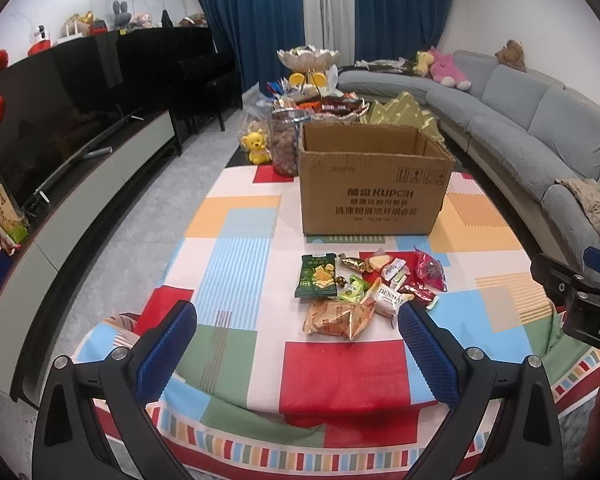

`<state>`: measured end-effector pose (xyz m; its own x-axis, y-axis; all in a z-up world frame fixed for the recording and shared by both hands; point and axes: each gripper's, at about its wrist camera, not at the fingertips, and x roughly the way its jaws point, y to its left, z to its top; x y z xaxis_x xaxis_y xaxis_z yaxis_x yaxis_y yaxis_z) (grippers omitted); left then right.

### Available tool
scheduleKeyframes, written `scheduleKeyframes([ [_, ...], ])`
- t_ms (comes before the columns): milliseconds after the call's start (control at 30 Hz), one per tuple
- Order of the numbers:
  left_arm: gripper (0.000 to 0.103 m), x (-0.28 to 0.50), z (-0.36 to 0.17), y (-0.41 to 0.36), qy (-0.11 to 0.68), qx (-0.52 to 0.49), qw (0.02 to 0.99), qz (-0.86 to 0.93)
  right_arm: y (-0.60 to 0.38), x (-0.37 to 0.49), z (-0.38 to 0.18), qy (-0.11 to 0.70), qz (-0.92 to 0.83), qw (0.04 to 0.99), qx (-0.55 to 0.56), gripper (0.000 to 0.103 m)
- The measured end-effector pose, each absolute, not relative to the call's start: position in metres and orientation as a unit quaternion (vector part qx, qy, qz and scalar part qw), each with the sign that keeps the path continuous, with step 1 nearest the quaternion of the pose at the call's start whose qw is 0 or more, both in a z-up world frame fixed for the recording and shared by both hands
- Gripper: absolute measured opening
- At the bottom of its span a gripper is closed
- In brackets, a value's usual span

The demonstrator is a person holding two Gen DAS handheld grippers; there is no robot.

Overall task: Organize snacks
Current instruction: 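Lower the right gripper onto the red wafer packet while the left gripper approaches the gold biscuit bag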

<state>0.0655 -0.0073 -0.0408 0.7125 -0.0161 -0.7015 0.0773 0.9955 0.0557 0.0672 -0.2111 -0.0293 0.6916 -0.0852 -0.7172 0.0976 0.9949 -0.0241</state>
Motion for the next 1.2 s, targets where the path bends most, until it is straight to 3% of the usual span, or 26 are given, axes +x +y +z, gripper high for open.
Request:
scheduleKeyframes([
  [900, 0.102, 0.137, -0.112, -0.03, 0.443, 0.075, 0.891, -0.065, -0.206, 0.136, -0.088, 0.448, -0.014, 0.892, -0.047, 0.097],
  [1200, 0.102, 0.156, -0.142, -0.038, 0.466, 0.083, 0.877, -0.076, -0.202, 0.156, -0.12, 0.478, 0.016, 0.876, -0.06, 0.081],
])
